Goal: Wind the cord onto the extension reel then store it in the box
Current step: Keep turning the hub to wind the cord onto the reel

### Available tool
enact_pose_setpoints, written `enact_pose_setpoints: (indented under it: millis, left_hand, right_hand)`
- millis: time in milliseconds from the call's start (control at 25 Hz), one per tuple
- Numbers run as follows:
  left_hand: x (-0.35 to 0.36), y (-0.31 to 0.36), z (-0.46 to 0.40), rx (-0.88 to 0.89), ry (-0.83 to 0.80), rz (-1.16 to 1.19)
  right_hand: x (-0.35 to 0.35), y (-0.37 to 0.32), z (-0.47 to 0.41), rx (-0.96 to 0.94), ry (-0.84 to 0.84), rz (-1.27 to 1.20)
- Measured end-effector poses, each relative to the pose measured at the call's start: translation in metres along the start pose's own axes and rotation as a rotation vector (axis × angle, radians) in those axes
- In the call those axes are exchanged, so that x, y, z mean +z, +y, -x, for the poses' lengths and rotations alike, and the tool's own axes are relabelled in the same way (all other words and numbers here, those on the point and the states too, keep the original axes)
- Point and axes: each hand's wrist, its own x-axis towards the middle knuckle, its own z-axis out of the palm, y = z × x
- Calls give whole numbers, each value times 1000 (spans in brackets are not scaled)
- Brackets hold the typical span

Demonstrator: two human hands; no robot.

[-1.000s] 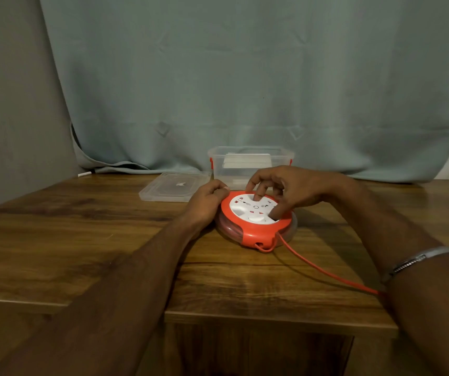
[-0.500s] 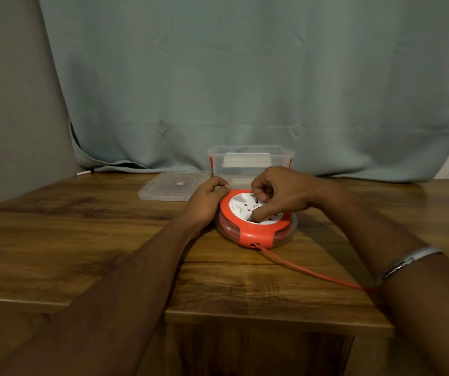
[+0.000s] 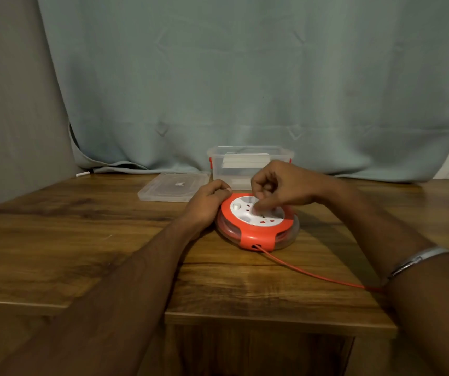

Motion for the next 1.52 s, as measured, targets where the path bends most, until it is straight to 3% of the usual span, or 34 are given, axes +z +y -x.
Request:
enact_pose_setpoints:
  millis: [80, 320, 560, 1520]
  left_hand:
    - [0, 1, 1, -4, -14, 5]
    - [0, 1, 1, 1, -36, 1]
    - [1, 4, 2, -13, -39, -9]
    - [1, 5, 3, 0, 3, -10]
  right_hand:
    - [-9, 1, 5, 3, 21, -18]
    - [-11, 13, 2, 103, -128, 36]
    - [-14, 10, 5, 150, -125, -47]
    - [9, -4, -6, 132, -33, 184]
